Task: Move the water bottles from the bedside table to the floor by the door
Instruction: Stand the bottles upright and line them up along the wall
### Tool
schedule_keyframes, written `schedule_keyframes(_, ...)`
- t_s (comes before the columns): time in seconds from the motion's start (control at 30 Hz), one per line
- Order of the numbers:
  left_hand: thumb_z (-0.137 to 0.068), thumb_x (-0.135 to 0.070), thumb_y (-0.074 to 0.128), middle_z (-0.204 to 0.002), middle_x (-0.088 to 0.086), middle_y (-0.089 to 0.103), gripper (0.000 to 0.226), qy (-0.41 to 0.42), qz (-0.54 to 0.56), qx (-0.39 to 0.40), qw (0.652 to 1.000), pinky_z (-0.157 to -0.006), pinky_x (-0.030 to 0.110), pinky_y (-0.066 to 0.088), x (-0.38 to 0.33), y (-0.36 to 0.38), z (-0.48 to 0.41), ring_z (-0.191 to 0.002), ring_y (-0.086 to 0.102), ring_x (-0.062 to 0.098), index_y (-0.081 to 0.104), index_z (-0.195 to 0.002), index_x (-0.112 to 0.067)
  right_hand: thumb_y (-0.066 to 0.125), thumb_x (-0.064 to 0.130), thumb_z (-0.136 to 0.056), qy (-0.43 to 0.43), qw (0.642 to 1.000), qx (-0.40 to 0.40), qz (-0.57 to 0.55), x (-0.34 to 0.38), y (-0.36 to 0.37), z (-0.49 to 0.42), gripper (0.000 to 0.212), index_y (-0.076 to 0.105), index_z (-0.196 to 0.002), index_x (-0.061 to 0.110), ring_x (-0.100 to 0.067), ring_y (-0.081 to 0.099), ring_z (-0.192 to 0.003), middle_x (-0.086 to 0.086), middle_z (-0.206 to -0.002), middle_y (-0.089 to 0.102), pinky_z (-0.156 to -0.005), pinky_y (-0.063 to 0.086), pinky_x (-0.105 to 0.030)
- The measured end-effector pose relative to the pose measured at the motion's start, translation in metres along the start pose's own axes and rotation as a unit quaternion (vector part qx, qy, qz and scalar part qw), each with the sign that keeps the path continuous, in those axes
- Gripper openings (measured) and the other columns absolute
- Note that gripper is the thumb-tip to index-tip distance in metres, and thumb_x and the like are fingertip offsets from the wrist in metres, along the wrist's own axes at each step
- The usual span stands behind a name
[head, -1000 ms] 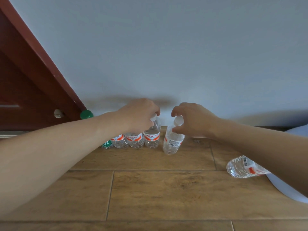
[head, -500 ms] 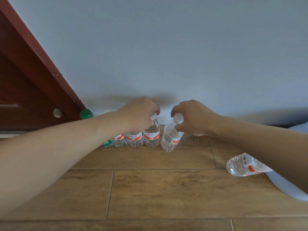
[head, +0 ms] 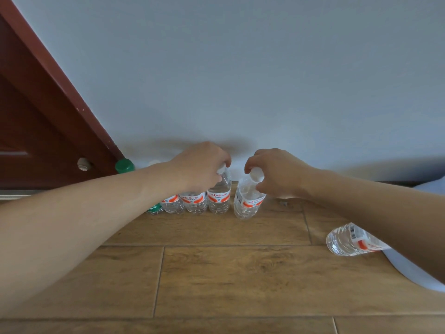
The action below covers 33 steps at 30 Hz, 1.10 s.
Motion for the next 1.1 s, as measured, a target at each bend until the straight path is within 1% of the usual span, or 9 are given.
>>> schedule_keyframes(0.13, -0.089, -0.023, 0.064, -0.122, 0.001, 0.062, 0.035, 0.008, -0.004, -0.007, 1.000, -0.089, 0.032, 0.042, -0.002, -0.001, 0.000, -0.114, 0.054, 0.022, 0.063, -0.124, -0.020, 0.069, 0.022, -0.080, 0.002, 1.000, -0.028, -0.004, 0.003, -0.002, -0.004, 0.039, 0.063, -0.119, 0.025, -0.020, 0.055, -0.105, 0.003, -0.112, 0.060, -0.077, 0.037, -0.025)
schedule_keyframes(0.23, -0.087, -0.023, 0.066, -0.119, 0.002, 0.063, 0.035, 0.006, 0.001, -0.013, 1.000, -0.086, 0.031, 0.043, -0.001, -0.002, 0.000, -0.111, 0.056, 0.022, 0.064, -0.122, -0.021, 0.069, 0.024, -0.081, 0.001, 0.999, -0.042, -0.003, 0.008, -0.002, -0.009, 0.039, 0.064, -0.120, 0.024, -0.021, 0.055, -0.106, 0.002, -0.113, 0.061, -0.078, 0.038, -0.025)
schedule_keyframes(0.3, -0.085, -0.022, 0.066, -0.116, 0.002, 0.064, 0.035, 0.003, 0.006, -0.013, 1.000, -0.086, 0.033, 0.046, 0.000, -0.001, 0.001, -0.109, 0.057, 0.023, 0.065, -0.120, -0.021, 0.068, 0.024, -0.082, 0.006, 0.999, -0.051, -0.003, 0.011, -0.005, -0.013, 0.039, 0.064, -0.121, 0.023, -0.022, 0.056, -0.108, 0.001, -0.114, 0.061, -0.081, 0.041, -0.027)
schedule_keyframes(0.4, -0.084, -0.021, 0.065, -0.115, 0.002, 0.066, 0.035, 0.001, 0.012, -0.016, 1.000, -0.088, 0.034, 0.047, 0.002, -0.001, 0.001, -0.109, 0.058, 0.023, 0.066, -0.119, -0.021, 0.068, 0.023, -0.083, 0.014, 0.998, -0.060, 0.001, 0.012, -0.008, -0.018, 0.039, 0.064, -0.121, 0.021, -0.023, 0.056, -0.110, -0.001, -0.116, 0.063, -0.085, 0.042, -0.029)
schedule_keyframes(0.53, -0.084, -0.022, 0.065, -0.116, 0.004, 0.064, 0.036, 0.001, 0.010, -0.014, 1.000, -0.089, 0.038, 0.048, 0.002, -0.001, 0.001, -0.109, 0.058, 0.025, 0.065, -0.120, -0.021, 0.069, 0.022, -0.081, 0.025, 0.997, -0.067, -0.008, 0.009, -0.007, -0.020, 0.034, 0.066, -0.115, 0.021, -0.023, 0.057, -0.105, -0.001, -0.111, 0.064, -0.077, 0.039, -0.026)
schedule_keyframes(0.6, -0.085, -0.021, 0.064, -0.116, 0.004, 0.063, 0.035, 0.002, 0.013, -0.014, 1.000, -0.089, 0.036, 0.047, 0.001, -0.001, 0.001, -0.108, 0.058, 0.025, 0.065, -0.121, -0.020, 0.069, 0.023, -0.080, 0.031, 0.997, -0.065, -0.011, 0.007, -0.006, -0.020, 0.032, 0.067, -0.112, 0.021, -0.023, 0.058, -0.103, -0.001, -0.109, 0.065, -0.075, 0.039, -0.027)
schedule_keyframes(0.7, -0.085, -0.020, 0.064, -0.116, 0.004, 0.063, 0.036, 0.004, 0.011, -0.013, 1.000, -0.088, 0.035, 0.047, 0.001, -0.001, 0.000, -0.108, 0.058, 0.025, 0.065, -0.120, -0.020, 0.070, 0.024, -0.079, 0.038, 0.997, -0.060, -0.011, 0.005, -0.005, -0.022, 0.033, 0.067, -0.112, 0.022, -0.022, 0.057, -0.103, -0.001, -0.111, 0.066, -0.077, 0.041, -0.028)
schedule_keyframes(0.87, -0.084, -0.022, 0.064, -0.112, 0.003, 0.063, 0.033, 0.005, 0.019, -0.017, 1.000, -0.087, 0.036, 0.047, 0.002, -0.001, 0.000, -0.105, 0.058, 0.024, 0.066, -0.117, -0.022, 0.070, 0.022, -0.080, 0.029, 0.998, -0.053, -0.004, 0.008, -0.003, -0.021, 0.038, 0.065, -0.117, 0.023, -0.023, 0.057, -0.108, -0.001, -0.116, 0.065, -0.085, 0.044, -0.030)
schedule_keyframes(1.1, -0.085, -0.022, 0.065, -0.112, 0.001, 0.061, 0.032, 0.007, 0.019, -0.024, 1.000, -0.084, 0.034, 0.044, 0.002, -0.001, 0.000, -0.105, 0.057, 0.022, 0.065, -0.117, -0.022, 0.066, 0.019, -0.082, 0.017, 0.998, -0.060, -0.001, 0.009, 0.000, -0.017, 0.035, 0.063, -0.118, 0.020, -0.023, 0.057, -0.106, -0.002, -0.113, 0.061, -0.083, 0.042, -0.028)
Point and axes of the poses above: each hand's wrist, its own z-axis away from the middle knuckle, its own y-axis out of the palm, x = y × z, the point moved 7 cm from there along -z, towards the middle knuckle
